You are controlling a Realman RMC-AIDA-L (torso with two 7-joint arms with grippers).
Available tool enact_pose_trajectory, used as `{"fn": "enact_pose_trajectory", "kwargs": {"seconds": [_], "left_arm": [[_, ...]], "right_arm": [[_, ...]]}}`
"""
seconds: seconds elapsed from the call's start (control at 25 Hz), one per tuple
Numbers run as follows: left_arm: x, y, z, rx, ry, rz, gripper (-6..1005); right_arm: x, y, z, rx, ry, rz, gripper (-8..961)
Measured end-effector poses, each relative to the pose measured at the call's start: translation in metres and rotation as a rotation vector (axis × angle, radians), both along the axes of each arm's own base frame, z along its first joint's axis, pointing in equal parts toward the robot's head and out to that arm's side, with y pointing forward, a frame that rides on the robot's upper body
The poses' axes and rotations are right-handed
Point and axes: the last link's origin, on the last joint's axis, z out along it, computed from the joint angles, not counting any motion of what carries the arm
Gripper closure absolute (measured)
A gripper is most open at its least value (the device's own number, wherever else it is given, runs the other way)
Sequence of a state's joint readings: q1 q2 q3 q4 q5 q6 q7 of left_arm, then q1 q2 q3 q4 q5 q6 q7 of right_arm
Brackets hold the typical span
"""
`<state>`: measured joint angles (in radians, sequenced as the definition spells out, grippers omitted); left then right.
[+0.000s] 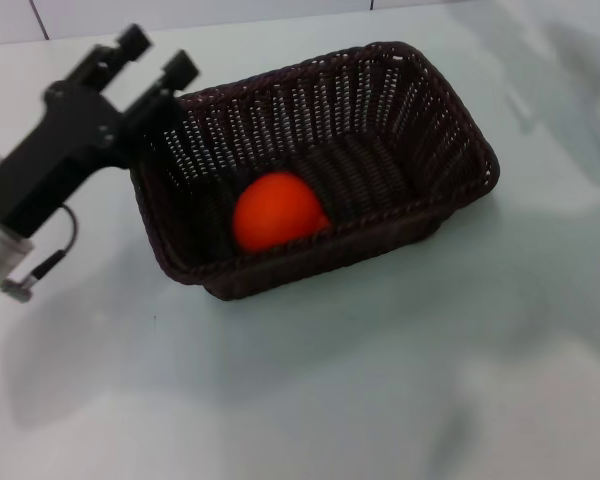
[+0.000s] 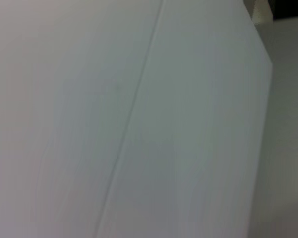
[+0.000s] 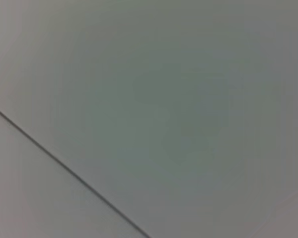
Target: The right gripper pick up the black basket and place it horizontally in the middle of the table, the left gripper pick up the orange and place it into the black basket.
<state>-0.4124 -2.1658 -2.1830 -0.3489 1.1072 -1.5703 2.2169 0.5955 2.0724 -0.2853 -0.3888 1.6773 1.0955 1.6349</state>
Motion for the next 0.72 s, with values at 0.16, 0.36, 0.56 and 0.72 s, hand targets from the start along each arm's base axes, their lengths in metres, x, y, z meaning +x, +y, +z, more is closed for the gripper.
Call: {"fn": "enact_pose_trajectory", "kwargs": {"seconds": [0.16, 0.36, 0.56, 0.72], "left_arm": [[-0.012, -0.012, 0.019, 0.098, -0.069, 0.024, 293], [-0.038, -0.041, 0.047, 0.339, -0.134, 0.095, 184], [-0.061, -0.072, 0.061, 0.55, -0.131, 0.188, 143], [-0.078, -0.088, 0.069, 0.649, -0.132, 0.29, 145]], "right_arm": [[-0.001, 0.0, 0.006, 0.069, -0.018, 0.014, 175], [-0.006, -0.005, 0.016, 0.169, -0.124, 0.076, 175], [-0.016, -0.014, 0.021, 0.309, -0.378, 0.191, 175], [-0.017, -0.022, 0.014, 0.444, -0.549, 0.2, 175]]}}
